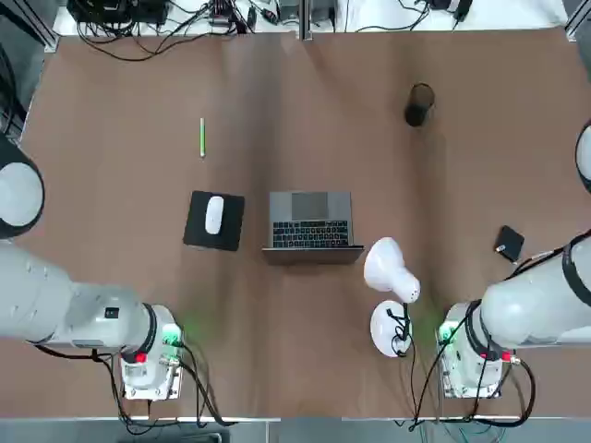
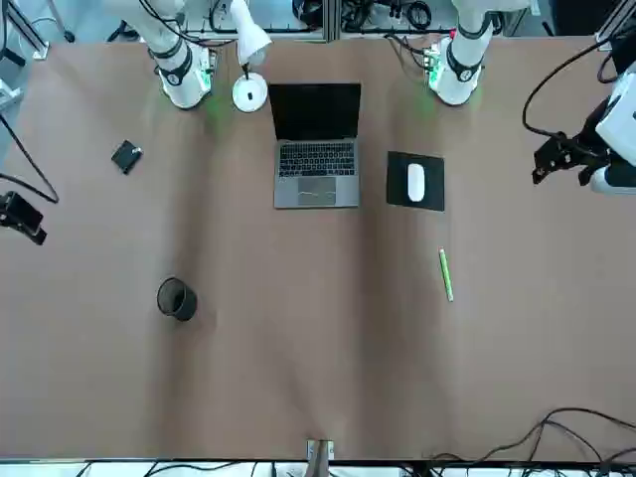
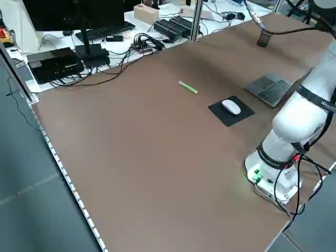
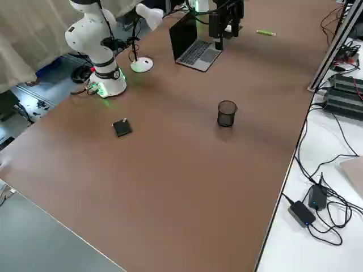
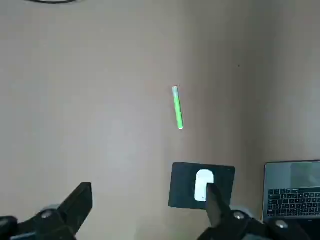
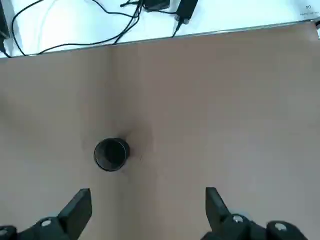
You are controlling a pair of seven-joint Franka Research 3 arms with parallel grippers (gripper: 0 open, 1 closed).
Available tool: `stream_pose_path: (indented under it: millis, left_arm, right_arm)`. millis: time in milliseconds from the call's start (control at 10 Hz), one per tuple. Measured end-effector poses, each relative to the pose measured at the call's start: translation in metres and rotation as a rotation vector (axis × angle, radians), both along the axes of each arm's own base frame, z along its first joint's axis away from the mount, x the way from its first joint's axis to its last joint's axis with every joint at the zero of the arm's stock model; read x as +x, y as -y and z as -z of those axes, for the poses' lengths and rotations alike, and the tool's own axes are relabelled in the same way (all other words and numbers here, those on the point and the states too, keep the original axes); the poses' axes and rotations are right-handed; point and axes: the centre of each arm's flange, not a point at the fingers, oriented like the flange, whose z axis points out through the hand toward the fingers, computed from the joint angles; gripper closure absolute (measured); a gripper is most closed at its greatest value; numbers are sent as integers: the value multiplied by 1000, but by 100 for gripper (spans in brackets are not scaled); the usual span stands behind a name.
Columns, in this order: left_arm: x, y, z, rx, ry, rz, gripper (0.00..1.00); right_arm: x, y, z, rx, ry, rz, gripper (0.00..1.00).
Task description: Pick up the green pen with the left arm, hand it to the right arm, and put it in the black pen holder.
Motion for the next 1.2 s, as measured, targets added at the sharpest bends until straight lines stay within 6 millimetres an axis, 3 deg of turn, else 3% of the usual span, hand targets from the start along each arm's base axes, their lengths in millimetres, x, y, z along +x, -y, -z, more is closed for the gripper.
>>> stream_pose_path:
  millis: [800, 900, 1000, 1200]
  left_arm:
    - [-3, -2, 5, 3, -38, -4, 2]
    - [-2, 1, 19, 4, -61, 2, 2]
    - [3, 8, 45, 5, -75, 13, 2]
    - [11, 34, 118, 4, -63, 10, 2]
  right_arm:
    - [0, 3, 0, -1, 0, 6, 0]
    - [0, 3, 0, -1, 0, 6, 0]
    - [0, 3, 0, -1, 0, 6, 0]
    - [0, 4, 0, -1, -1, 6, 0]
